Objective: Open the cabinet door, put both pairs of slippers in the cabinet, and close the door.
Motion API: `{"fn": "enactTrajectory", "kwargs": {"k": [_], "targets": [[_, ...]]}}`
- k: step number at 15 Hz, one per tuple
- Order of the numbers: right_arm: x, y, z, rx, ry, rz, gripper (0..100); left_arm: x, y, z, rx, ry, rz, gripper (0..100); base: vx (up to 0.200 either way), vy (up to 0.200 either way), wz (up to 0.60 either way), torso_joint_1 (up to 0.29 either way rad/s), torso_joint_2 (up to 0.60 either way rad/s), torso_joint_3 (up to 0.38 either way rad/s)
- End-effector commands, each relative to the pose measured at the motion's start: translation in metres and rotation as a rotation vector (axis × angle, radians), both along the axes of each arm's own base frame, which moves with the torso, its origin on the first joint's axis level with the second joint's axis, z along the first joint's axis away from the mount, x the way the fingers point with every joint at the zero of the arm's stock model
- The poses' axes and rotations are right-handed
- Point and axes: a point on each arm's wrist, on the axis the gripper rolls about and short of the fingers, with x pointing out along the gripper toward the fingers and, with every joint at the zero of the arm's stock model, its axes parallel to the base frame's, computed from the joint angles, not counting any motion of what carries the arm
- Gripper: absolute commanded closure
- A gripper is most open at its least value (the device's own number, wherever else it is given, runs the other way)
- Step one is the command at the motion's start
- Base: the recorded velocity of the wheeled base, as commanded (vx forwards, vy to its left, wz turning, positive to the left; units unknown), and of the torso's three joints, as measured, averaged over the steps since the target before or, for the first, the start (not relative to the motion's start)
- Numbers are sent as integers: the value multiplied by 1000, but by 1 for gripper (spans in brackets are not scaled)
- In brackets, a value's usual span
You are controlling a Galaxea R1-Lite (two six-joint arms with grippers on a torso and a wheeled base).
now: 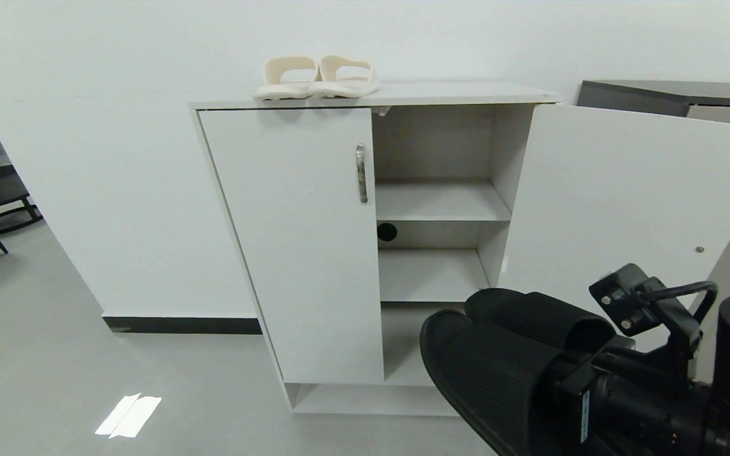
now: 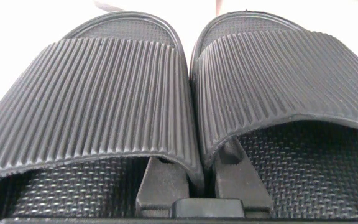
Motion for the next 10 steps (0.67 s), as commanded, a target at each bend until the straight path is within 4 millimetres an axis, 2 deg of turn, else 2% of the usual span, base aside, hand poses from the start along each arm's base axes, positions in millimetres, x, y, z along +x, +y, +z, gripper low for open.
{"fn": "enactTrajectory", "kwargs": {"k": [1,4,10], "targets": [[-2,-2,1,5,-3,4,100,-17,-3,-16,17,-139,-109,100,0,0,0,0,0,0],[-1,0,-1,-4,2,6,100,-16,-8,-20,-1,-96,-337,100,0,0,0,0,0,0],[7,8,-3,19,-7,-33,100,-16,-8,-20,-7,-102,-302,100,0,0,0,0,0,0]]}}
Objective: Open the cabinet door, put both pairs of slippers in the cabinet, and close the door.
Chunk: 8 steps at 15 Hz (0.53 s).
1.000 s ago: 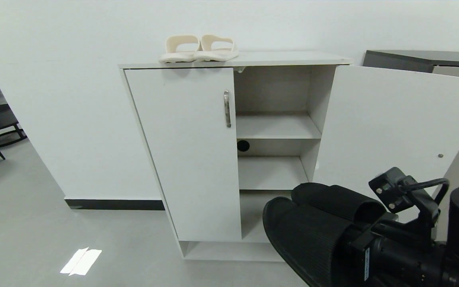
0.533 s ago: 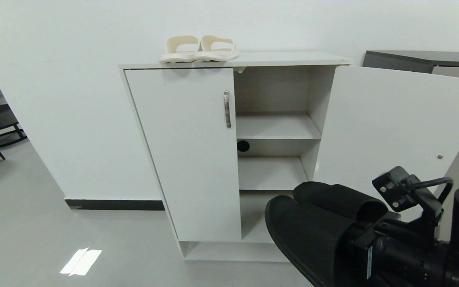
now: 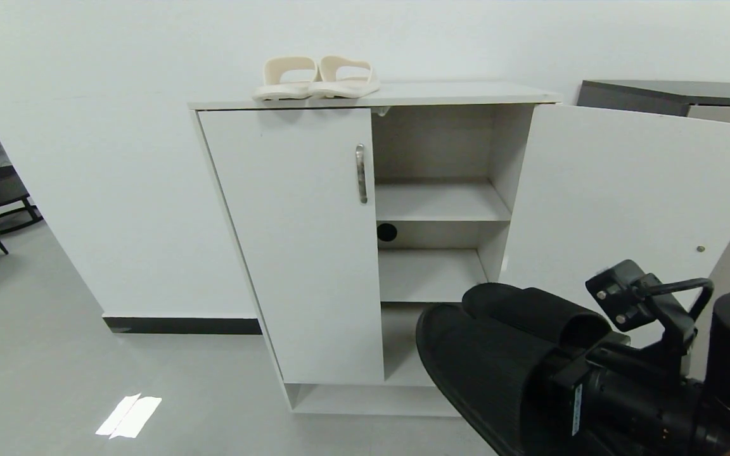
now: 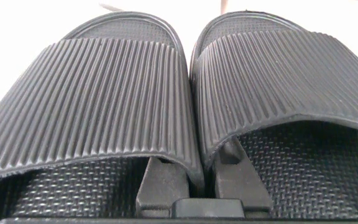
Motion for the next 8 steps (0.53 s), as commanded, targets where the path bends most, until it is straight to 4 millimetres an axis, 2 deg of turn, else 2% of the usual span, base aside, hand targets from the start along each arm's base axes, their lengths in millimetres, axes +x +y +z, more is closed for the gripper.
{"fn": "enactTrajectory", "kwargs": {"k": [1,2,4,6,8], "targets": [[13,13,-11,19,30,-81,100,0,0,0,0,-1,-1,100,0,0,0,0,0,0],[21,21,-18,23,38,-130,100,0,0,0,0,-1,-1,100,0,0,0,0,0,0],[41,46,-47,-5,65,-200,100,0,0,0,10,-2,-1,100,0,0,0,0,0,0],[51,67,-66,-12,88,-243,100,0,0,0,22,-2,-1,100,0,0,0,0,0,0],[60,75,-76,-27,100,-248,100,0,0,0,10,-2,1,100,0,0,0,0,0,0]]}}
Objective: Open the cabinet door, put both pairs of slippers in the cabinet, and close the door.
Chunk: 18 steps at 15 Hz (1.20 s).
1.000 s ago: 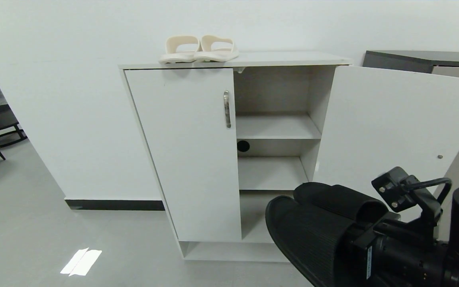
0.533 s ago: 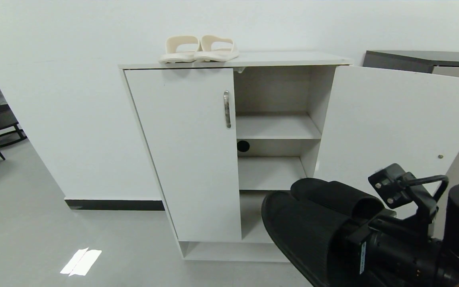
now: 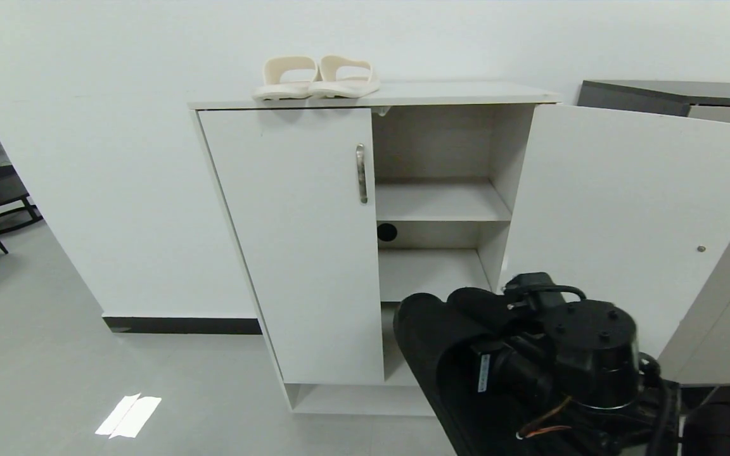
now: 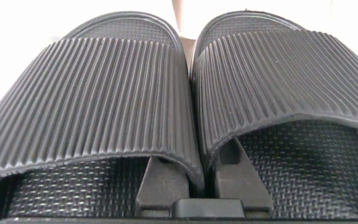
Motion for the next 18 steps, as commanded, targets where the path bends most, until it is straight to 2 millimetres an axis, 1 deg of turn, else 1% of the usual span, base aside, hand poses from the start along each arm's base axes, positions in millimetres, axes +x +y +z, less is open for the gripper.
{"fn": "enactTrajectory", "kwargs": {"k": [1,2,5,7,9,10,13,14,16,17,18], "targets": [[27,26,-40,-64,56,-29,100,0,0,0,2,3,1,100,0,0,0,0,0,0],[38,33,-50,-75,65,-41,100,0,0,0,2,3,-1,100,0,0,0,0,0,0],[70,48,-67,-123,75,-137,100,0,0,0,3,3,-1,100,0,0,0,0,0,0],[79,47,-65,-140,88,-166,100,0,0,0,3,3,-1,100,0,0,0,-2,0,-139],[90,43,-60,-134,69,-219,100,0,0,0,2,3,1,100,0,0,0,2,0,-183],[95,39,-65,-145,62,-265,100,0,0,0,3,3,1,100,0,0,0,-2,2,-193],[102,47,-76,-95,-23,-301,100,0,0,0,2,3,2,100,0,0,0,7,1,-193],[102,49,-74,-93,-49,-302,100,0,0,0,2,3,1,100,0,0,0,17,2,-198],[108,55,-66,-104,-129,-314,100,0,0,0,2,3,5,100,0,0,0,5,5,-195],[110,56,-64,-110,-142,-316,100,0,0,0,2,3,5,100,0,0,0,7,-2,-198],[117,61,-56,-104,-179,-330,100,0,0,0,2,3,7,100,0,0,0,2,7,-193]]}}
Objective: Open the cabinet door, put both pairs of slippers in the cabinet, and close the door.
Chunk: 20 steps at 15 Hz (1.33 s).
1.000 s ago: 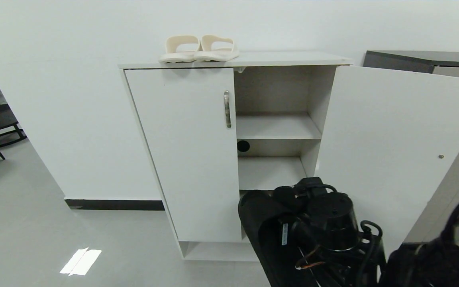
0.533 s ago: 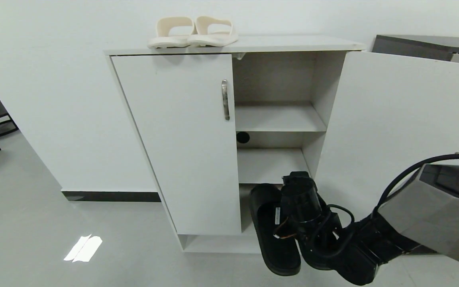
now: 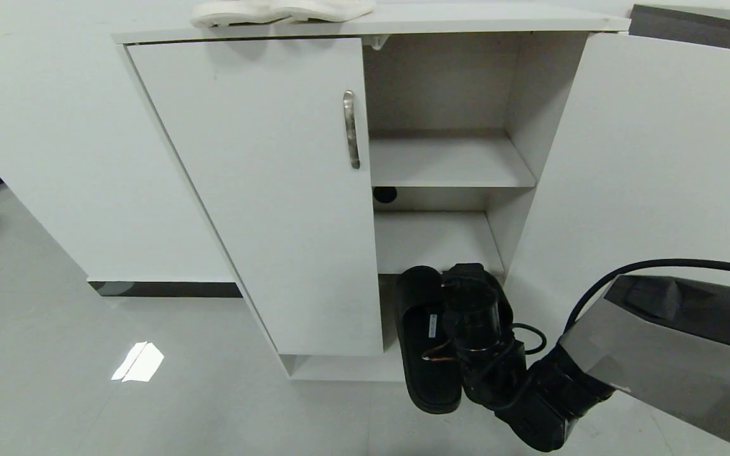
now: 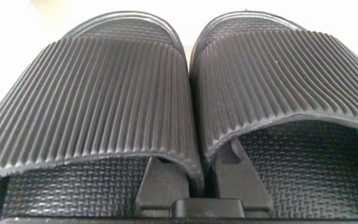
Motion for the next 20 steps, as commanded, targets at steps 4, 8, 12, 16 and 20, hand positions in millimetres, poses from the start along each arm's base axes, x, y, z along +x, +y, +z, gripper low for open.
{"fn": "enactTrajectory", "kwargs": {"k": [4,8,12,16,20], "targets": [[15,12,10,-7,-40,-27,100,0,0,0,2,2,-4,100,0,0,0,4,4,-183],[32,10,13,-8,-40,-52,100,0,0,0,-8,3,-2,100,50,0,0,-1,1,-3],[49,10,6,-12,-36,-78,100,0,0,0,-7,3,-2,100,200,0,0,-1,5,1],[63,15,-2,-14,-37,-86,100,0,0,0,-8,3,-2,100,200,0,0,0,-4,-1],[89,17,-7,-33,-44,-114,100,0,0,0,-10,3,-2,100,150,0,0,2,1,2]]}}
